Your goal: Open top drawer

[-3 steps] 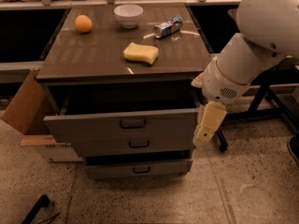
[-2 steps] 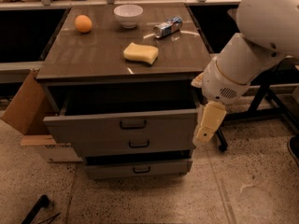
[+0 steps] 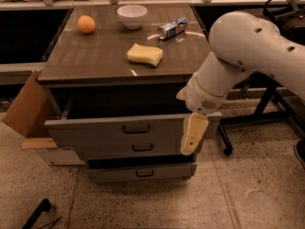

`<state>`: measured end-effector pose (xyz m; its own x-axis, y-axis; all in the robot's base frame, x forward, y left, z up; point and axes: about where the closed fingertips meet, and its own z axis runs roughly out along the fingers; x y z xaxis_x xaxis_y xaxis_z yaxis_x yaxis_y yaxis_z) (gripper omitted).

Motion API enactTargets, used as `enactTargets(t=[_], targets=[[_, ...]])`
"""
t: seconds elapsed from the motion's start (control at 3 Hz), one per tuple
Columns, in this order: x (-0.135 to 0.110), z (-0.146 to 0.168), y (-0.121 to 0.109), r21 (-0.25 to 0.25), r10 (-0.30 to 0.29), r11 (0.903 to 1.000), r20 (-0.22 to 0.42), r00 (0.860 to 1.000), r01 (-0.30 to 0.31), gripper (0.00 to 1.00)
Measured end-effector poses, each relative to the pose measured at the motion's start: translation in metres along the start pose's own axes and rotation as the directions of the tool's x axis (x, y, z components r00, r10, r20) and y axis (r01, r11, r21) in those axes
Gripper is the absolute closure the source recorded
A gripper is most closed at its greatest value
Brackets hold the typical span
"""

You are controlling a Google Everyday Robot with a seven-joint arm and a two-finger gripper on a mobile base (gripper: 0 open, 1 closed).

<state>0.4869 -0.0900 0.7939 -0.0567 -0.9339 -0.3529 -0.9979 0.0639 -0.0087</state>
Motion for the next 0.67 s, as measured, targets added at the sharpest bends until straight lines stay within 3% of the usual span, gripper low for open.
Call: enactTargets(t=[0.67], targets=[[-0.012, 0.063, -0.021, -0.032, -0.024, 0.9992, 0.027, 0.999, 0.025, 0.00]])
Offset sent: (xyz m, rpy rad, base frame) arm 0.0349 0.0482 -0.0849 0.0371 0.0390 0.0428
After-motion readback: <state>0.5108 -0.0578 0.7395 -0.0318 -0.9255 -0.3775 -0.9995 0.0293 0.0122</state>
